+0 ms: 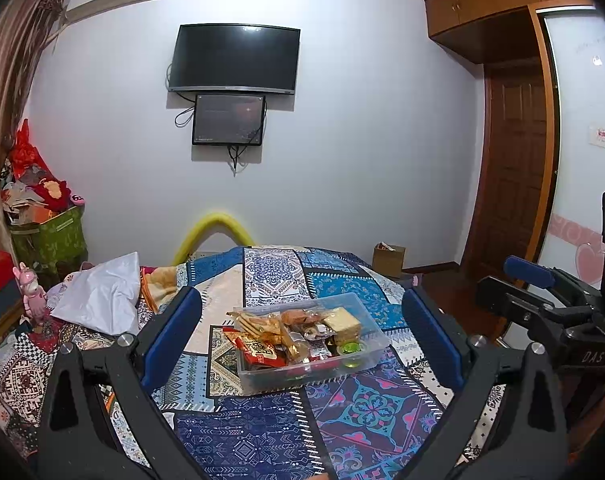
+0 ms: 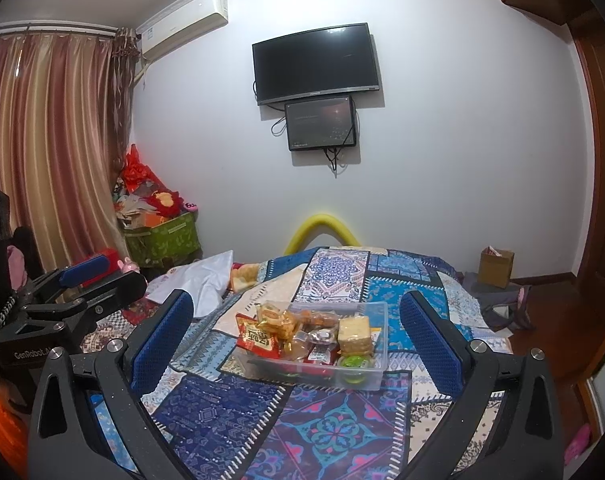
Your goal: Organize snacks
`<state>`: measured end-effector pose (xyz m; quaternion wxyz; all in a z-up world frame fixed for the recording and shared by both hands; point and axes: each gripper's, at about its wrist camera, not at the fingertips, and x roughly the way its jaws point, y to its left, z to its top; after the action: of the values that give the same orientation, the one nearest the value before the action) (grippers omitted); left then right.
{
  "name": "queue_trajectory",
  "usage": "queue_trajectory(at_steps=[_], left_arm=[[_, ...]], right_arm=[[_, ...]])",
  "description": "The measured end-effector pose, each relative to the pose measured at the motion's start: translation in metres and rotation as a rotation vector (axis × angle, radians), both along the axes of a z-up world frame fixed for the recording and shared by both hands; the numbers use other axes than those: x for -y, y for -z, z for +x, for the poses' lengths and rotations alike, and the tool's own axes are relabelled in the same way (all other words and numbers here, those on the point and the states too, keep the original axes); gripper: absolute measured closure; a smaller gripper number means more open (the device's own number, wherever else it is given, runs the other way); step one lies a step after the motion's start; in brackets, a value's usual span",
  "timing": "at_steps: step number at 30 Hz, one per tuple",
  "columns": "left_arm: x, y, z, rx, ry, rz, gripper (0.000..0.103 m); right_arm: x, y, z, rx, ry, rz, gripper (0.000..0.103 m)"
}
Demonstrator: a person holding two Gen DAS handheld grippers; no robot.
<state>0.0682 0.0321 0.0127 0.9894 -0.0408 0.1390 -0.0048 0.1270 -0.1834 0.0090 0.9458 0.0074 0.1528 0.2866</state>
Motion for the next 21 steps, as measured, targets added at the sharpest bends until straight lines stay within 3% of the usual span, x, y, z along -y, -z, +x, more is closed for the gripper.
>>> queue_trajectory(at_steps=[21], left_arm=[[0.0029,0.0019,-0.0006,-0.003,0.025,0.003,0.002]], right_arm=[[0.0050,0.0005,0.0001,-0.007,0.005,0.005,0.000]])
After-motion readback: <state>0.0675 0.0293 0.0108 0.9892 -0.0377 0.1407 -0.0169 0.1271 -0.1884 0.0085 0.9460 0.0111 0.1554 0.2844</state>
